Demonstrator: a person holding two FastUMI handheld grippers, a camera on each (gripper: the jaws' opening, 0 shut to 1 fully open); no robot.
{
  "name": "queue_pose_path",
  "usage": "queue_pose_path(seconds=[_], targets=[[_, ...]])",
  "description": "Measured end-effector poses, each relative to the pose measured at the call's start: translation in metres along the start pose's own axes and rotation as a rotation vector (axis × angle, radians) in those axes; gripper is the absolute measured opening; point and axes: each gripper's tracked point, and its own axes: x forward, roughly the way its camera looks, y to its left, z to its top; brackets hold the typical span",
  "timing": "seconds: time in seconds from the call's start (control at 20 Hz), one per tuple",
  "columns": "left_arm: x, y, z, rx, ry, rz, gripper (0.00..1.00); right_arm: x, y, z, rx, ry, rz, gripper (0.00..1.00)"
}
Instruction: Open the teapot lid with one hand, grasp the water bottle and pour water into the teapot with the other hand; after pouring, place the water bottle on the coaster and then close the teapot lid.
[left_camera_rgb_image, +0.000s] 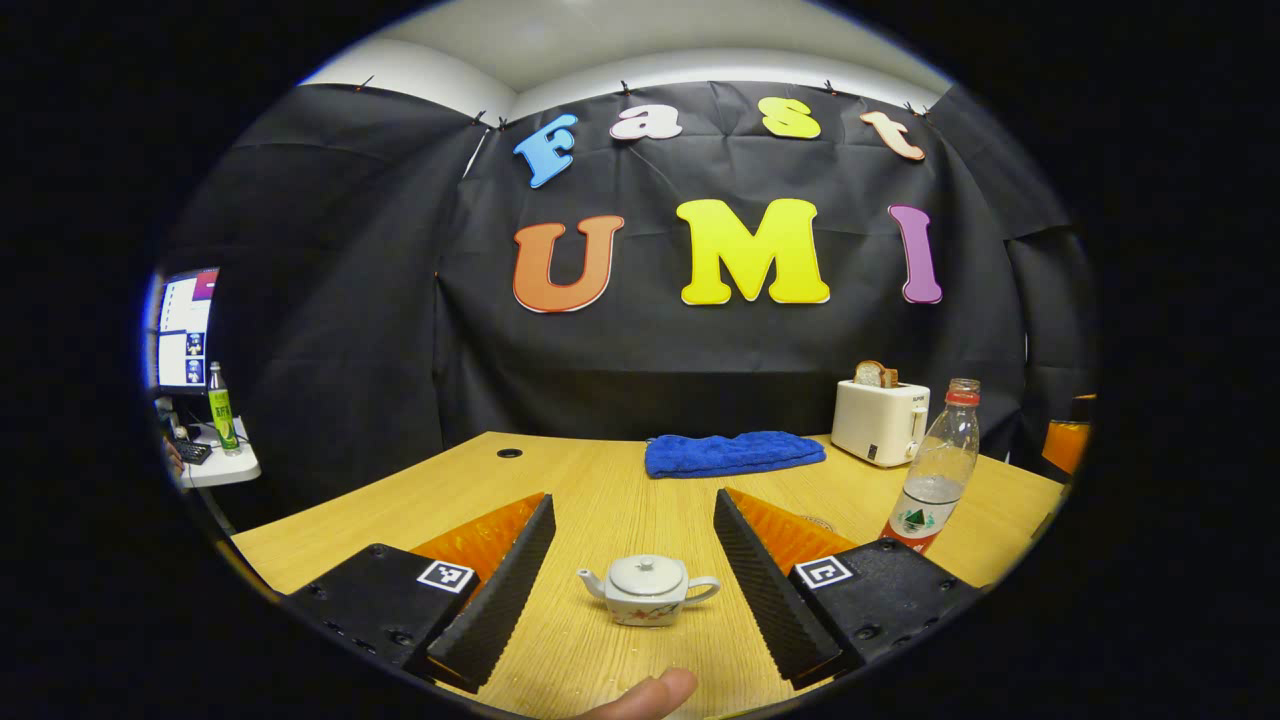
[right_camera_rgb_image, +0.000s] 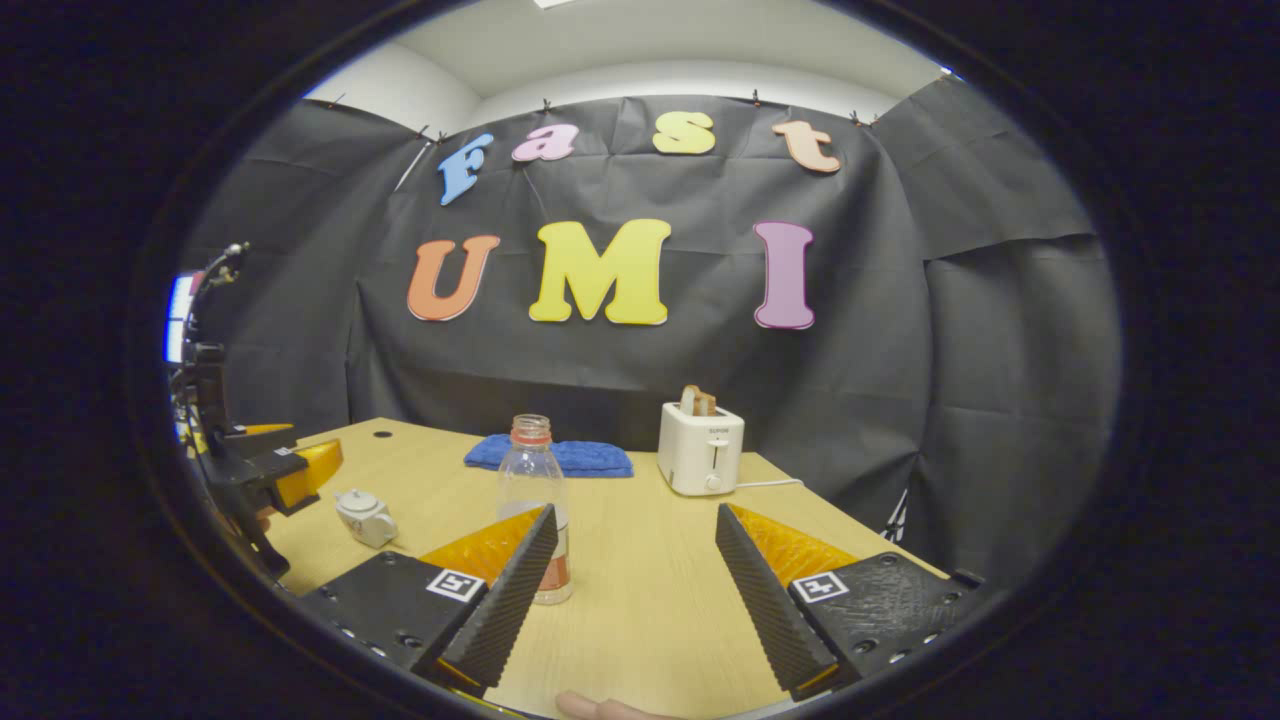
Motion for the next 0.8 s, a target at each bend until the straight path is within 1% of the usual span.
queue_pose_path(seconds=[0.05,0.1,0.15,0.2,0.3,0.35,0.4,0.5,0.55,0.6,0.65,0.7,0.8], targets=[[0.007,-0.003,-0.004,0.002,0.002,-0.011,1.00,-0.001,0.000,0.001,-0.006,-0.011,0.001,0.96],[0.015,-0.004,-0.010,0.012,0.010,-0.012,1.00,-0.001,-0.001,0.004,-0.011,-0.024,-0.004,0.98],[0.021,-0.002,-0.016,0.019,0.025,-0.002,1.00,0.000,-0.002,0.004,-0.017,-0.033,-0.013,0.96],[0.028,0.001,-0.021,0.025,0.033,0.004,0.99,0.001,-0.002,0.003,-0.023,-0.037,-0.018,0.97],[0.037,0.001,-0.029,0.019,0.045,0.004,0.96,0.004,0.001,-0.002,-0.025,-0.031,-0.012,0.96],[0.041,0.001,-0.033,0.012,0.049,0.002,0.91,0.006,0.003,-0.006,-0.021,-0.019,-0.007,0.96],[0.043,-0.002,-0.037,0.004,0.059,-0.004,0.89,0.007,0.005,-0.010,-0.014,-0.002,0.000,0.96],[0.046,-0.006,-0.041,0.014,0.066,-0.020,0.82,0.008,0.008,-0.017,0.000,0.020,0.011,0.96],[0.047,-0.005,-0.039,0.028,0.055,-0.023,0.75,0.009,0.008,-0.019,0.004,0.024,0.013,0.96],[0.048,-0.005,-0.038,0.040,0.045,-0.025,0.72,0.010,0.008,-0.023,0.002,0.031,0.013,0.96],[0.049,-0.005,-0.038,0.048,0.043,-0.028,0.66,0.011,0.008,-0.028,0.000,0.040,0.013,0.98],[0.051,-0.004,-0.041,0.056,0.051,-0.032,0.65,0.012,0.008,-0.031,-0.003,0.048,0.013,0.98],[0.055,-0.005,-0.049,0.045,0.084,-0.056,0.57,0.015,0.009,-0.036,-0.001,0.063,0.010,0.96]])
